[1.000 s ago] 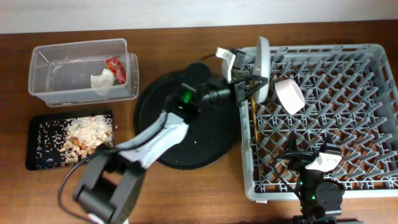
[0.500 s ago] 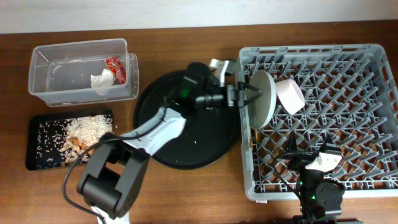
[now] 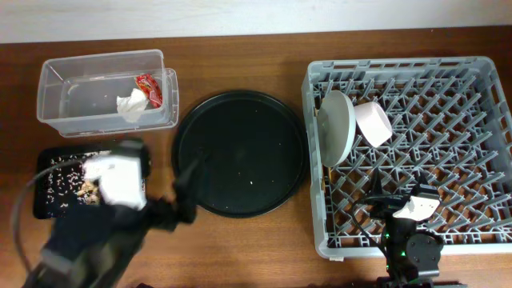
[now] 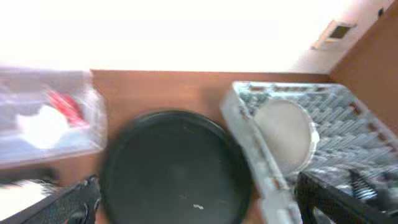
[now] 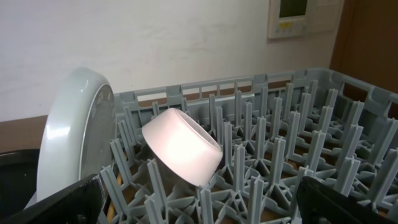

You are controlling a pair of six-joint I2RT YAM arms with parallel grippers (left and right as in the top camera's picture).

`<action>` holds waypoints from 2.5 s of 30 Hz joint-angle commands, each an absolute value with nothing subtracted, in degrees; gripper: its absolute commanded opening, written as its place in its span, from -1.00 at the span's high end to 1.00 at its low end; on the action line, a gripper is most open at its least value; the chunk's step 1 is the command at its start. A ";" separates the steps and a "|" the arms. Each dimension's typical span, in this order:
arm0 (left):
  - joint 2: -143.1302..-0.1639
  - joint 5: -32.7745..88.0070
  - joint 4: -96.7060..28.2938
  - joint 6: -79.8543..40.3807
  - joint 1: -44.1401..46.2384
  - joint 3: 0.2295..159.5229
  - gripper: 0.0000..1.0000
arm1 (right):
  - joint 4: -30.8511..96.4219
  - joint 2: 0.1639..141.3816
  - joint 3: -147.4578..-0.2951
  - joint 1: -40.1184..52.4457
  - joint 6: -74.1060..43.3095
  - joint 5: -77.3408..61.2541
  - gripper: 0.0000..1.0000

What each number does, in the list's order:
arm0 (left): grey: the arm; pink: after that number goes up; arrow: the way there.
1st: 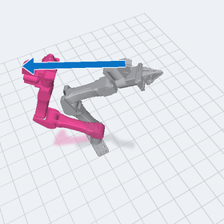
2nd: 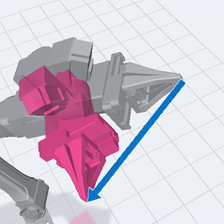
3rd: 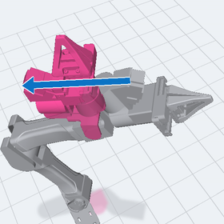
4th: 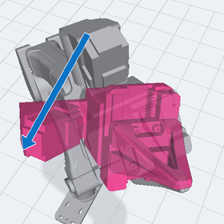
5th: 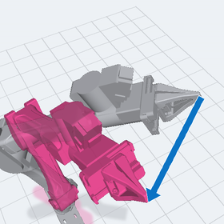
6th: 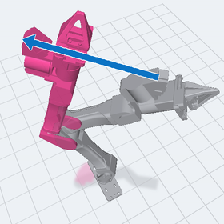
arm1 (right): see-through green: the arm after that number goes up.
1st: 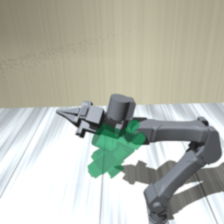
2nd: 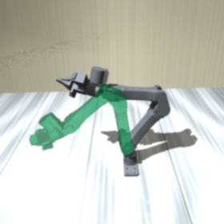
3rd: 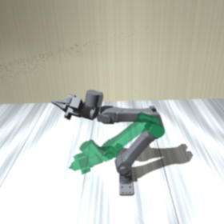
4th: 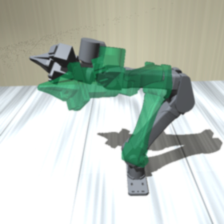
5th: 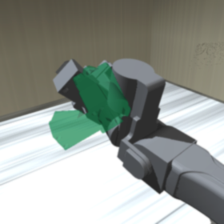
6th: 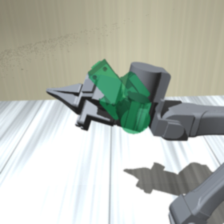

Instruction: Sort waste into correct bins and load items into the dishwasher rack

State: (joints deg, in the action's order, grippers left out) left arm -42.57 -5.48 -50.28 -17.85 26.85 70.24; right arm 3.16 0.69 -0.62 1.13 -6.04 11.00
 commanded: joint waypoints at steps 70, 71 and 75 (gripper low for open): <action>-0.51 -5.76 -4.19 -0.38 11.29 0.54 -0.99 | 3.62 0.36 -0.32 0.69 -6.24 11.09 -0.96; -0.51 -5.76 -4.19 -0.38 11.29 0.54 -0.98 | 3.62 0.36 -0.32 0.69 -6.24 11.09 -0.96; -0.51 -5.74 -4.19 -0.38 11.29 0.54 -0.99 | 3.62 0.36 -0.32 0.69 -6.22 11.09 -0.96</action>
State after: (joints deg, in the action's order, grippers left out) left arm -0.84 -6.35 -4.05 -1.06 11.57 0.73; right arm 3.16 0.69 -0.62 1.13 -6.02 11.00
